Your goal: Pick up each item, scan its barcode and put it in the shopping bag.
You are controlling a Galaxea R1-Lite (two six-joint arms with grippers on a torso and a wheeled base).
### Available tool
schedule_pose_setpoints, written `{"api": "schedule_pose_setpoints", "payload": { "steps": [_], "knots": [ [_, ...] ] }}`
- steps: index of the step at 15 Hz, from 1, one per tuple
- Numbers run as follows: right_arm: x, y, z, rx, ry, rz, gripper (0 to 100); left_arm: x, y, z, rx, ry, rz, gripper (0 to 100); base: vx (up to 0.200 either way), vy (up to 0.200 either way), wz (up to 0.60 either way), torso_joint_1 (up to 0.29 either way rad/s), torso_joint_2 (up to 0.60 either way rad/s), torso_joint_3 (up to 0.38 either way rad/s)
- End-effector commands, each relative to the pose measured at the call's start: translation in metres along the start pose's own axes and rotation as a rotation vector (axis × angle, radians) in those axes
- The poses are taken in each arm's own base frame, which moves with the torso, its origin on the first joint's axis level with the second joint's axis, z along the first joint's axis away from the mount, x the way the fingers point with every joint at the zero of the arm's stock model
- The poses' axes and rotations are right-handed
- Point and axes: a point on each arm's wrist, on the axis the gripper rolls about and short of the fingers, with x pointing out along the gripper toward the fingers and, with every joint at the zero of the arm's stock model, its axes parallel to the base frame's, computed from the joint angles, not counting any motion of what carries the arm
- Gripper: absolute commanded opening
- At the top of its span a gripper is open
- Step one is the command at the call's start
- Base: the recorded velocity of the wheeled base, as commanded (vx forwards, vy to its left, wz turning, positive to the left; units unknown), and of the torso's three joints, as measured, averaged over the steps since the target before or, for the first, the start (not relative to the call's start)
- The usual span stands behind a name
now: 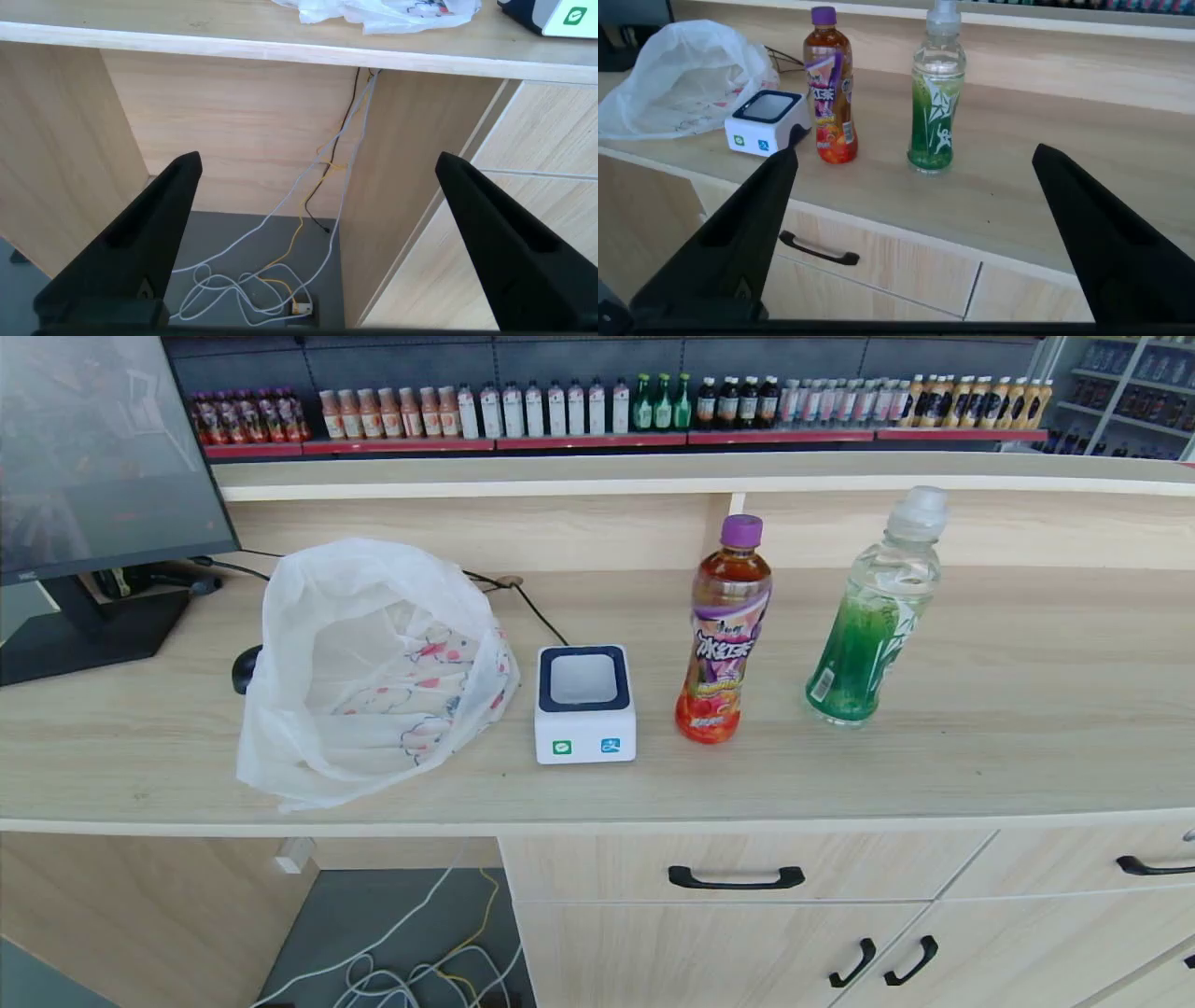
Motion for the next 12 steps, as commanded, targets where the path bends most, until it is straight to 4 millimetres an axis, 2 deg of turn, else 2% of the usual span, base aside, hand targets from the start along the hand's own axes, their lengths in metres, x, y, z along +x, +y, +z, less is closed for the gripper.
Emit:
{"api": "schedule_pose_setpoints", "payload": {
  "steps": [1, 3, 7, 12],
  "knots": [
    [0.050, -0.001, 0.000, 0.056, 0.062, 0.138, 100, 0.000, 0.000, 0.000, 0.000, -0.001, 0.002, 100, 0.000, 0.000, 0.00, 0.000, 0.00, 0.000],
    [0.069, 0.005, -0.003, 0.090, 0.074, 0.226, 100, 0.000, 0.000, 0.000, 0.000, -0.001, 0.002, 100, 0.000, 0.000, 0.00, 0.000, 0.00, 0.000],
    [0.099, 0.018, -0.012, 0.036, 0.081, 0.319, 100, 0.000, 0.000, 0.000, 0.000, -0.001, 0.000, 100, 0.000, 0.000, 0.00, 0.000, 0.00, 0.000],
    [0.123, 0.036, -0.021, -0.128, 0.098, 0.296, 100, 0.000, 0.000, 0.000, 0.000, -0.001, 0.002, 100, 0.000, 0.000, 0.00, 0.000, 0.00, 0.000]
  ]
}}
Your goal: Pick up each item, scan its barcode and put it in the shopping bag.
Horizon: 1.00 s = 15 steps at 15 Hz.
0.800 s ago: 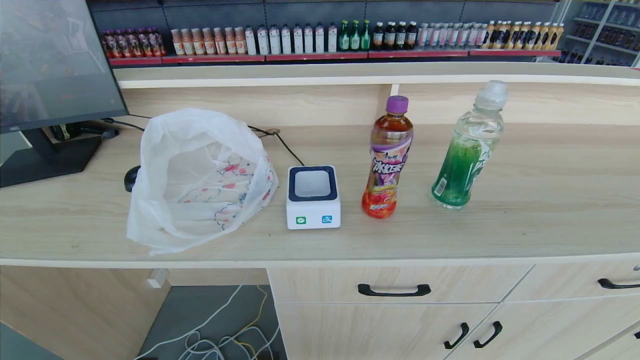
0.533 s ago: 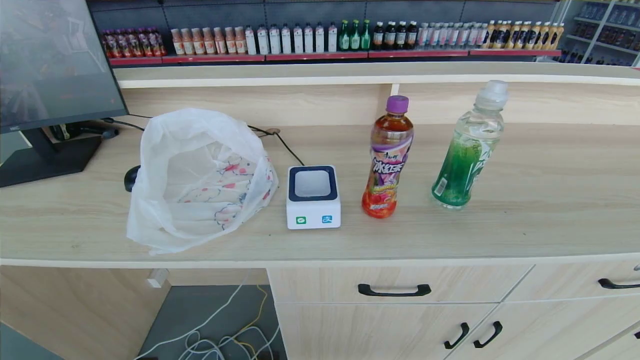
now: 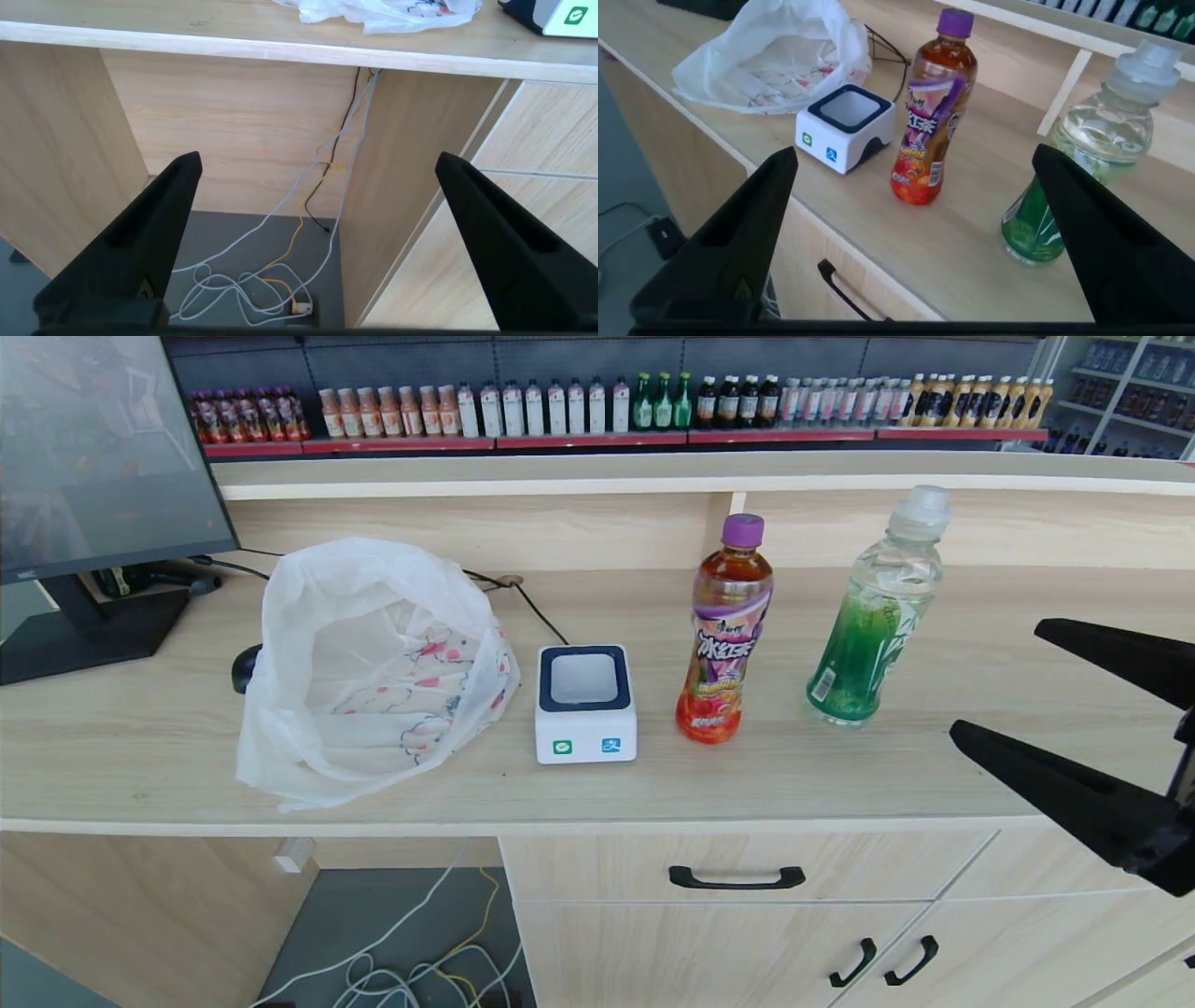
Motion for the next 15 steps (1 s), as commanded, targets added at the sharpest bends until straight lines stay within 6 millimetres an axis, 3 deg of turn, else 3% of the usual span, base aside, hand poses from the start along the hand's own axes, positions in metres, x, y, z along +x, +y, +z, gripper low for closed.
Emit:
{"api": "schedule_pose_setpoints", "payload": {
  "steps": [1, 5, 10, 15],
  "knots": [
    [0.015, 0.017, -0.005, -0.003, 0.056, -0.001, 100, 0.000, 0.000, 0.000, 0.000, -0.001, 0.000, 100, 0.000, 0.000, 0.00, 0.000, 0.00, 0.000],
    [0.029, 0.042, -0.006, -0.005, 0.112, -0.068, 100, 0.000, 0.000, 0.000, 0.000, -0.001, 0.002, 100, 0.000, 0.000, 0.00, 0.000, 0.00, 0.000],
    [0.085, 0.053, -0.007, 0.017, 0.070, -0.193, 100, 0.000, 0.000, 0.000, 0.000, -0.001, 0.000, 100, 0.000, 0.000, 0.00, 0.000, 0.00, 0.000],
    [0.110, 0.058, -0.011, 0.033, 0.080, -0.240, 100, 0.000, 0.000, 0.000, 0.000, -0.001, 0.000, 100, 0.000, 0.000, 0.00, 0.000, 0.00, 0.000]
  ]
}}
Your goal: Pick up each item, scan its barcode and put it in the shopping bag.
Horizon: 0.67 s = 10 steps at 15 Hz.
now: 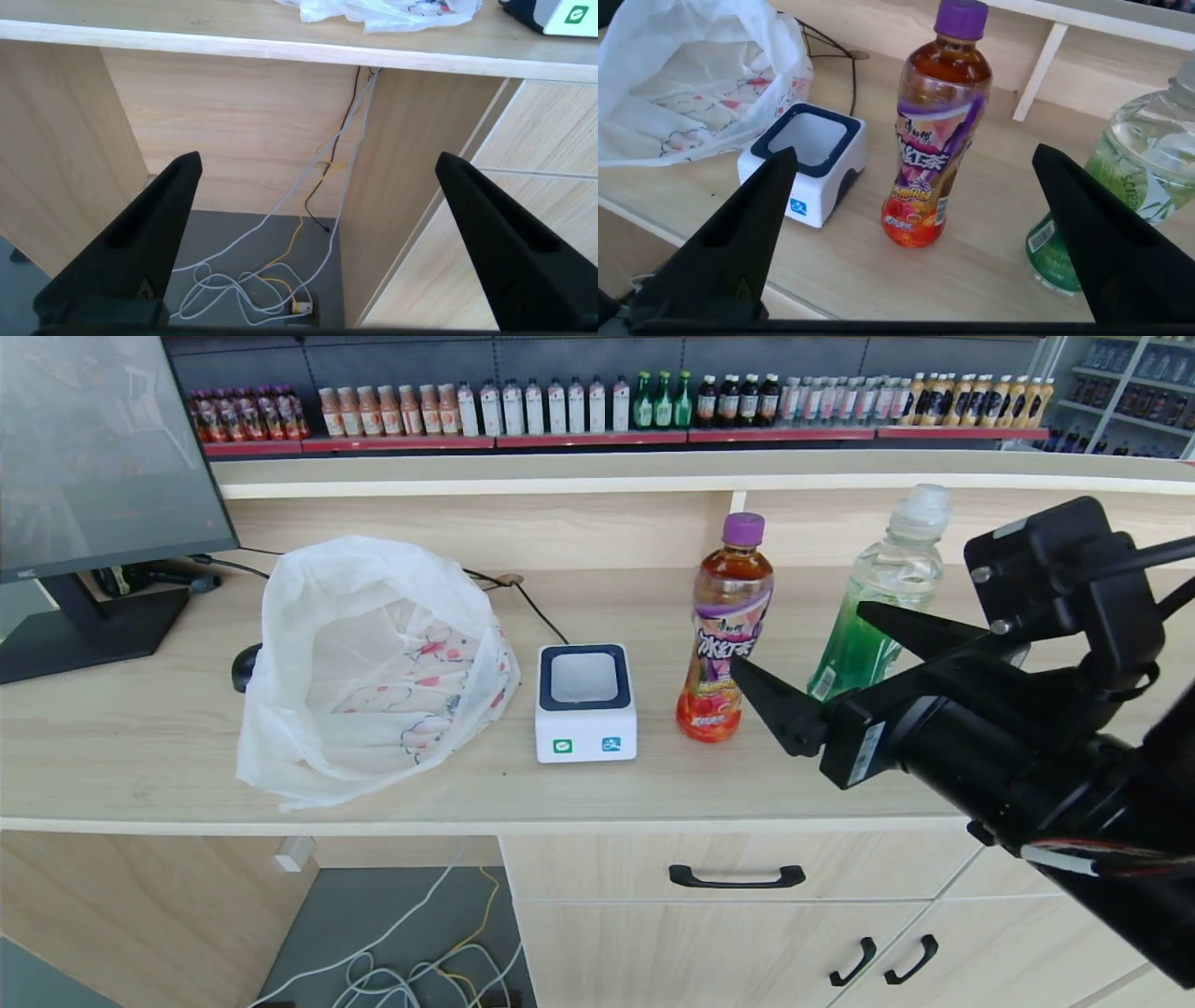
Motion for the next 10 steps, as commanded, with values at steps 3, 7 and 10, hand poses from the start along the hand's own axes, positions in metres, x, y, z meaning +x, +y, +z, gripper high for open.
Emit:
{"api": "schedule_pose_setpoints", "payload": {
  "steps": [3, 7, 10],
  "knots": [
    [0.019, 0.010, -0.008, 0.043, 0.036, -0.035, 100, 0.000, 0.000, 0.000, 0.000, -0.001, 0.001, 100, 0.000, 0.000, 0.00, 0.000, 0.00, 0.000],
    [0.032, 0.015, -0.021, 0.128, 0.035, -0.064, 100, 0.000, 0.000, 0.000, 0.000, -0.001, 0.001, 100, 0.000, 0.000, 0.00, 0.000, 0.00, 0.000],
    [0.035, 0.015, -0.030, 0.115, 0.044, -0.074, 100, 0.000, 0.000, 0.000, 0.000, -0.001, 0.001, 100, 0.000, 0.000, 0.00, 0.000, 0.00, 0.000]
  ]
}}
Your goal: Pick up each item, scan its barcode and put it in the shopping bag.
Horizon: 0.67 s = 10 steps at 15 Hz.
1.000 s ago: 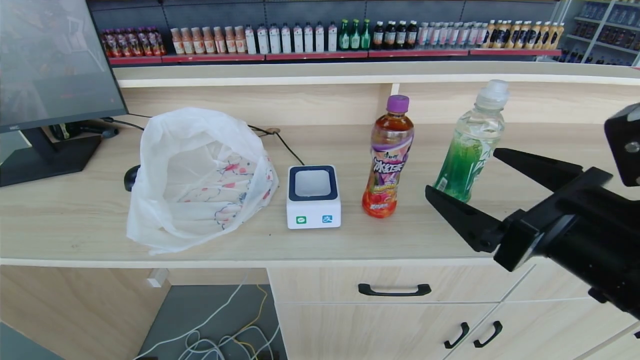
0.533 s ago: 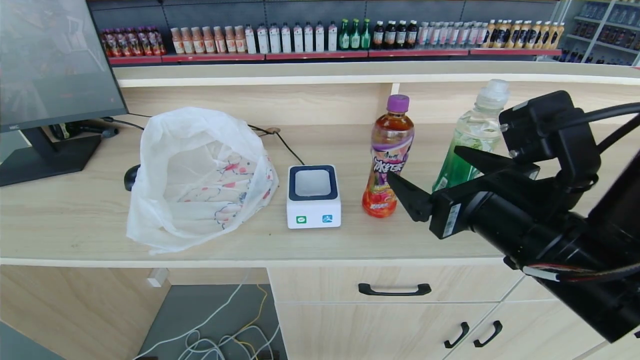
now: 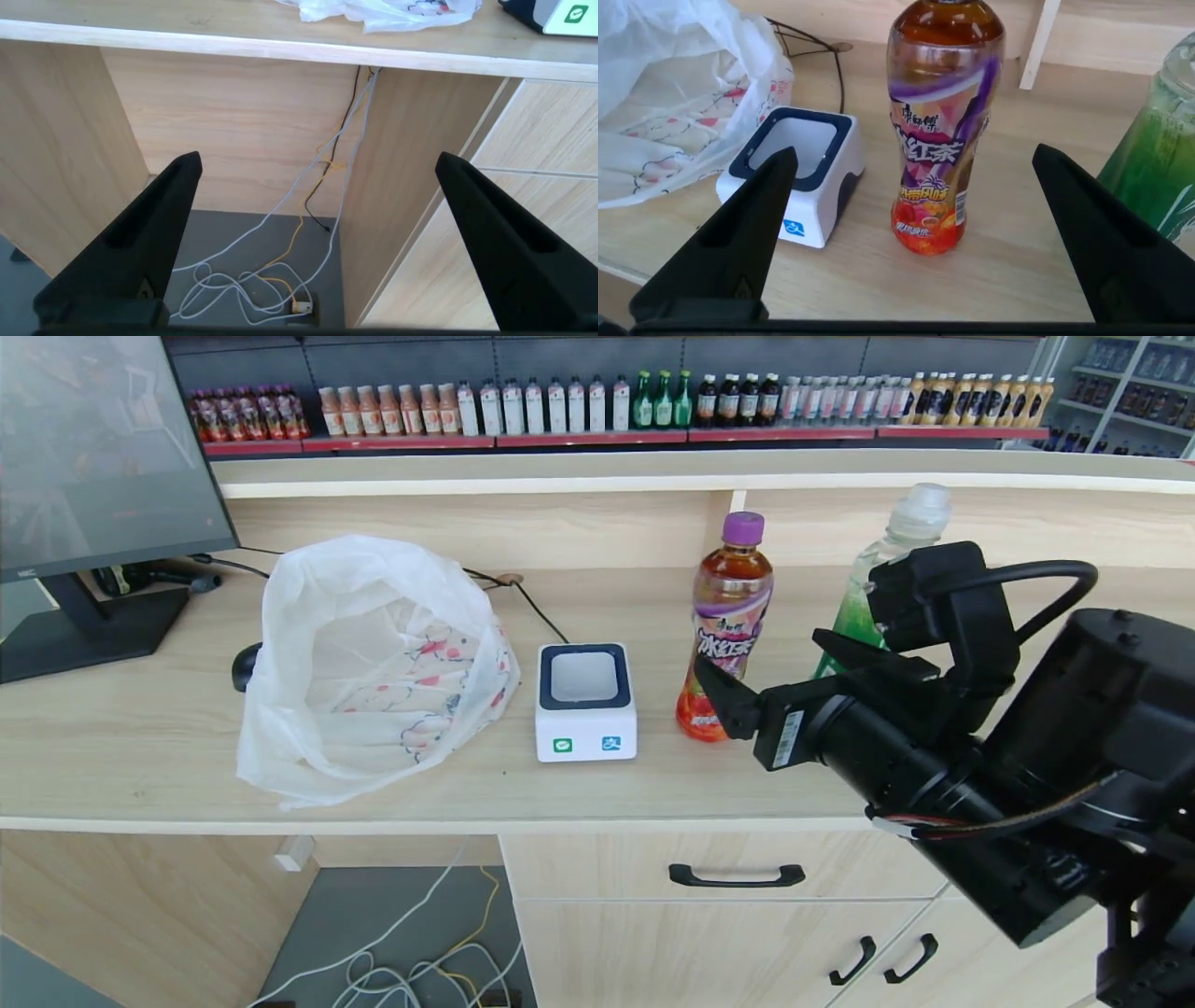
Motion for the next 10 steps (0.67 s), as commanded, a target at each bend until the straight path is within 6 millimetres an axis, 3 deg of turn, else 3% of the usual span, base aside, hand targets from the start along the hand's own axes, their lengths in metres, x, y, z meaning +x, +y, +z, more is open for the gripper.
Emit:
{"api": "schedule_pose_setpoints", "payload": {
  "steps": [1, 10],
  "knots": [
    [0.005, 0.002, -0.009, -0.009, 0.019, -0.002, 100, 0.000, 0.000, 0.000, 0.000, -0.001, 0.000, 100, 0.000, 0.000, 0.00, 0.000, 0.00, 0.000],
    [0.045, -0.003, -0.032, 0.020, -0.052, -0.079, 100, 0.000, 0.000, 0.000, 0.000, -0.001, 0.002, 100, 0.000, 0.000, 0.00, 0.000, 0.00, 0.000]
  ]
}}
